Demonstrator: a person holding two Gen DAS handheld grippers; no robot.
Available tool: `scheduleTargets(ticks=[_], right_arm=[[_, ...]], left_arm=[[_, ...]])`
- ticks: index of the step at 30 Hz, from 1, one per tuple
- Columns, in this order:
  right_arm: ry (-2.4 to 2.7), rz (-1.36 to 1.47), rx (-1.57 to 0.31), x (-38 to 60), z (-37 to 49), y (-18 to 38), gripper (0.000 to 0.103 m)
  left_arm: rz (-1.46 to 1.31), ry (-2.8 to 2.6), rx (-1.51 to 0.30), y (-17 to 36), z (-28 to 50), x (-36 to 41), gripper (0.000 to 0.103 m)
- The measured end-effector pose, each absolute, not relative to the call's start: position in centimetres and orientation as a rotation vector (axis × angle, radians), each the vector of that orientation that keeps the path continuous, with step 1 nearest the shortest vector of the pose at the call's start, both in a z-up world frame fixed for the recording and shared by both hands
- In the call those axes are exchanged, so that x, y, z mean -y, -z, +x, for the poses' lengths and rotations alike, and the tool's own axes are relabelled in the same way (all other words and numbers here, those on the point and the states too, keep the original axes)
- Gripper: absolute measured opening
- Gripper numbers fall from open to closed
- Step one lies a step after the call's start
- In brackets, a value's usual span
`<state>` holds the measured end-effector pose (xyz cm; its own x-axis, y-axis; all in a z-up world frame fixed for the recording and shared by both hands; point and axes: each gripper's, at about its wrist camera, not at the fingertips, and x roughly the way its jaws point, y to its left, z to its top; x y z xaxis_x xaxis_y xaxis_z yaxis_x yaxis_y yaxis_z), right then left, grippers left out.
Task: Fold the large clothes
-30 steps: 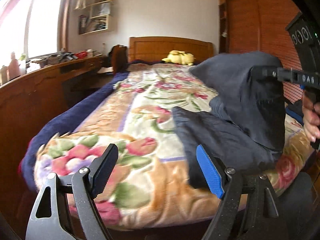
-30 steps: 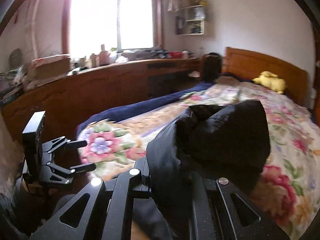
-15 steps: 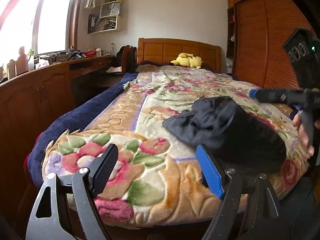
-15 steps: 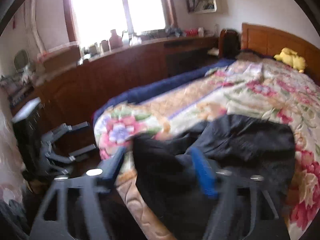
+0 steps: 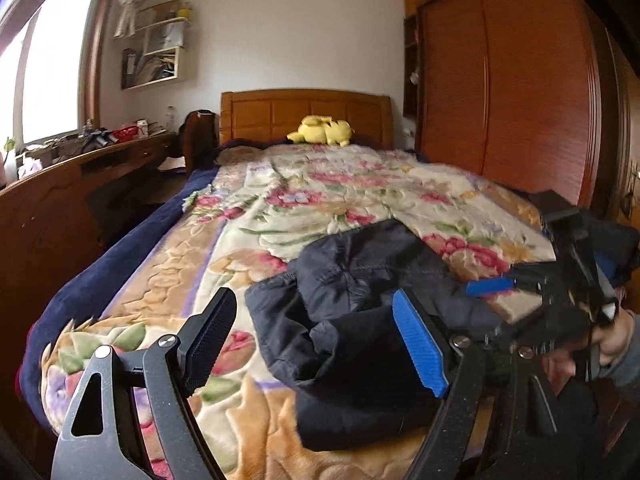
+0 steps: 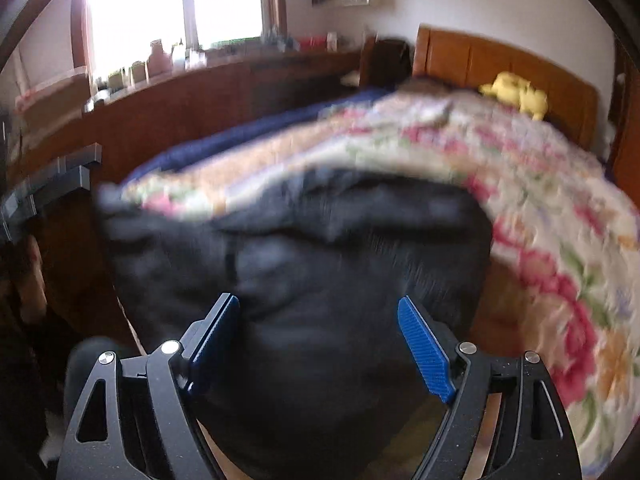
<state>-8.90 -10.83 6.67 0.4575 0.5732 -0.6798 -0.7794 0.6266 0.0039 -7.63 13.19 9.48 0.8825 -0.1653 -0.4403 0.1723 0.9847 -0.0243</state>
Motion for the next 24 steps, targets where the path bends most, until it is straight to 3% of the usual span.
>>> scheduleTargets(ticks=[4,10,20,24], right_arm=[[-0.880,-0.311,-0.704,10.8,-9.0,-5.4,0.083],[-0.893,-0.314,-0.677,11.8,-7.2,-7.8,0.083],[-0.973,-0.474,-0.749,-2.4,-2.4,-7.4,0.083],[-0.907,-0.558,-0.809,-7.4,-0.2,-5.7,0.078]], left_arm=[[0.076,0.151,-0.545,-6.6,-7.0,-12.6,0.081],[0.003,0.145,-0.654,-1.8,-7.2,-14.7,0.081],[-0.040,0.158,-0.634,-1.4,-7.9,-15.3,0.081],[-0.049,0.169,-0.629,-1.4,-7.9,-15.8,0.081]])
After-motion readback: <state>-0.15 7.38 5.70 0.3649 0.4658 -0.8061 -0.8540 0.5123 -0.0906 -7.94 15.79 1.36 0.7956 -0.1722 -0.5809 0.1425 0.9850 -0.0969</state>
